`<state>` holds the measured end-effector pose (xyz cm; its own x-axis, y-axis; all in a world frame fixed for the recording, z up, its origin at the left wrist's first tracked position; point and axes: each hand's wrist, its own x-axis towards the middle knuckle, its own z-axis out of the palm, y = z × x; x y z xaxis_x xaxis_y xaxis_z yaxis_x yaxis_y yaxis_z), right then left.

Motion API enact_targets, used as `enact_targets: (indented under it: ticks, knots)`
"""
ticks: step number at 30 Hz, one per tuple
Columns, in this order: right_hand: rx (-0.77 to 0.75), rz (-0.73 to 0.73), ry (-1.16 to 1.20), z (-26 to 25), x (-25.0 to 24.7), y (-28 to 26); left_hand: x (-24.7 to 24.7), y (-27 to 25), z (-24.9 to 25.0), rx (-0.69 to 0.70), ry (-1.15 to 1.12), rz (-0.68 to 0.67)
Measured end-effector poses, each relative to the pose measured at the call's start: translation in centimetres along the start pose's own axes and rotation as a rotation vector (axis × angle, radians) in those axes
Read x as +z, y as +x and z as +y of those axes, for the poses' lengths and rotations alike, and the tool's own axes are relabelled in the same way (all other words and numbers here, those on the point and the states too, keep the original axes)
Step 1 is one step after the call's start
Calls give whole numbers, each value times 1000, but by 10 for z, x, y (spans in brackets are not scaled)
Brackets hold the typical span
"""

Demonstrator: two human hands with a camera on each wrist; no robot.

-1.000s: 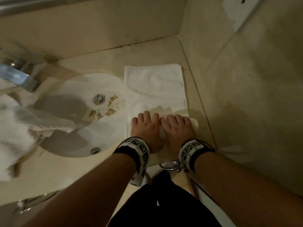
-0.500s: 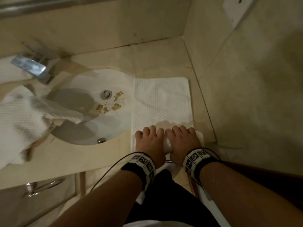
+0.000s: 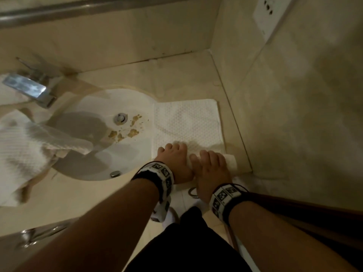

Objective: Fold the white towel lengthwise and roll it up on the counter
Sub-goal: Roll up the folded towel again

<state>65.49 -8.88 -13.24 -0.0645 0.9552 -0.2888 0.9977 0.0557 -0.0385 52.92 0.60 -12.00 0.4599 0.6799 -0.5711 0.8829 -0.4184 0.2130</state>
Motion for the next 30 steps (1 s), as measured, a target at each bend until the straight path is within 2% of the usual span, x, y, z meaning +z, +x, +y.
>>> enact_targets:
  ticks: [3, 5, 8, 12, 14, 20, 24, 30]
  knots:
    - [-22, -114, -74, 3, -13, 17, 4, -13, 4, -31, -1, 89]
    - [-25, -147, -71, 3, -23, 31, 9, -24, 8, -53, 26, 159]
    - [-38, -181, -44, 6, -35, 50, 17, -35, 9, -14, 99, 231]
    - [-106, -258, 7, 20, -44, 73, 15, -23, 2, 36, 220, 167]
    - [-109, -271, 33, 23, -47, 81, 4, -6, -3, 35, 203, 149]
    - [-77, -126, -4, 22, -49, 74, -21, 29, -13, 39, 151, 29]
    - [-109, -35, -27, 25, -34, 63, -30, 41, -18, 50, 137, -12]
    - [-136, -146, -93, 33, -43, 83, -37, 48, -20, 46, 92, -30]
